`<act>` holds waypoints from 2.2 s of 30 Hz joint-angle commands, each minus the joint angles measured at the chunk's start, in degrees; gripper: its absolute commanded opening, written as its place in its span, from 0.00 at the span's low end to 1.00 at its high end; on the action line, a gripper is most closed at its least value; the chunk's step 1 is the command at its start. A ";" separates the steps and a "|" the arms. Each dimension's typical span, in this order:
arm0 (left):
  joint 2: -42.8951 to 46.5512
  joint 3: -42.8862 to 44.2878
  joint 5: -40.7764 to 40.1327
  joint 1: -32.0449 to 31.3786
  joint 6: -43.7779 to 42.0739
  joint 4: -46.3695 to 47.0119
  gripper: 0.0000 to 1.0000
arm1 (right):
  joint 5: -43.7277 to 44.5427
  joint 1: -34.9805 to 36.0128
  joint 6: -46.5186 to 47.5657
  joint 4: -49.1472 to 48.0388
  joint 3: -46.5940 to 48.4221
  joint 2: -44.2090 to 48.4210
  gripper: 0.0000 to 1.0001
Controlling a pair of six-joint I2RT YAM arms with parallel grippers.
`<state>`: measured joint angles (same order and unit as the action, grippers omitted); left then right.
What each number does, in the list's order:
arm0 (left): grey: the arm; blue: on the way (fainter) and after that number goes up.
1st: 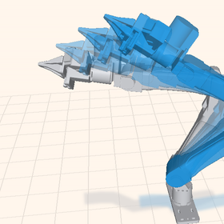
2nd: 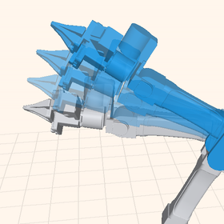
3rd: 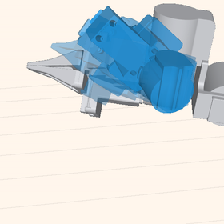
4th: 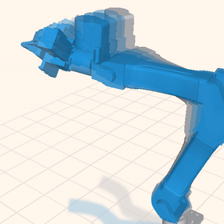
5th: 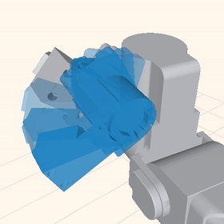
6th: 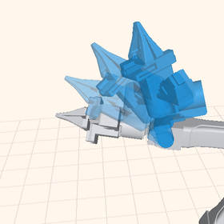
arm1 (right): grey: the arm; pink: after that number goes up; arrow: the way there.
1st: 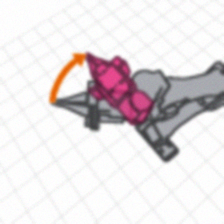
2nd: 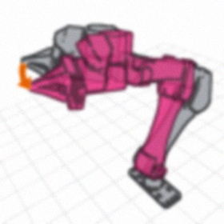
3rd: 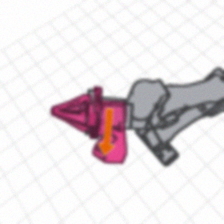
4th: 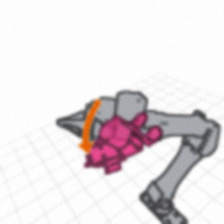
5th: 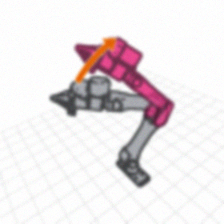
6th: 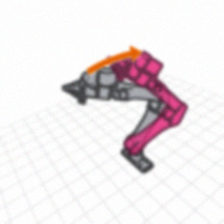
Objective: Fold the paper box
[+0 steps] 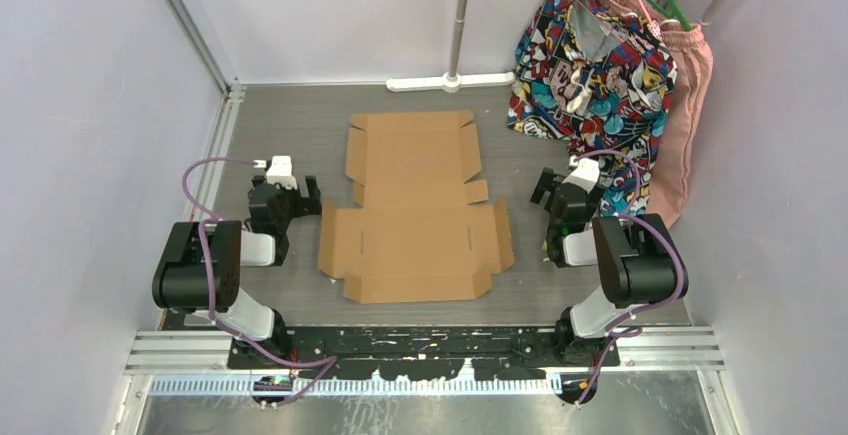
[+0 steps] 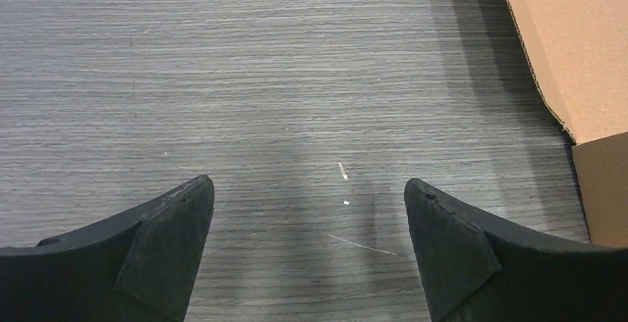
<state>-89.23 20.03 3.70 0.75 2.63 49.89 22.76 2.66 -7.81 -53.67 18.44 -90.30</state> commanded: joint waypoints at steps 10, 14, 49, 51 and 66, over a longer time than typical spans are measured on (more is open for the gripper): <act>0.47 1.49 0.32 -0.23 -0.64 2.58 1.00 | -2.81 -0.35 0.52 -1.35 1.34 1.37 1.00; 0.44 1.50 0.33 -0.23 -0.66 2.58 1.00 | -2.81 -0.30 0.52 -1.36 1.34 1.47 1.00; 7.77 48.92 26.60 0.12 31.49 -67.35 1.00 | -17.20 13.41 -12.80 74.59 47.66 16.00 1.00; 6.21 50.04 26.11 -0.22 29.68 -68.47 1.00 | -17.97 13.40 -12.39 77.23 51.86 12.68 1.00; 3.49 50.77 19.75 -0.24 30.30 -74.87 1.00 | -32.16 10.58 -5.39 90.03 73.50 -12.49 0.93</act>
<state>-87.85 72.03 23.83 0.58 32.99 -23.11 -5.06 15.27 -15.73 36.16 90.87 -101.21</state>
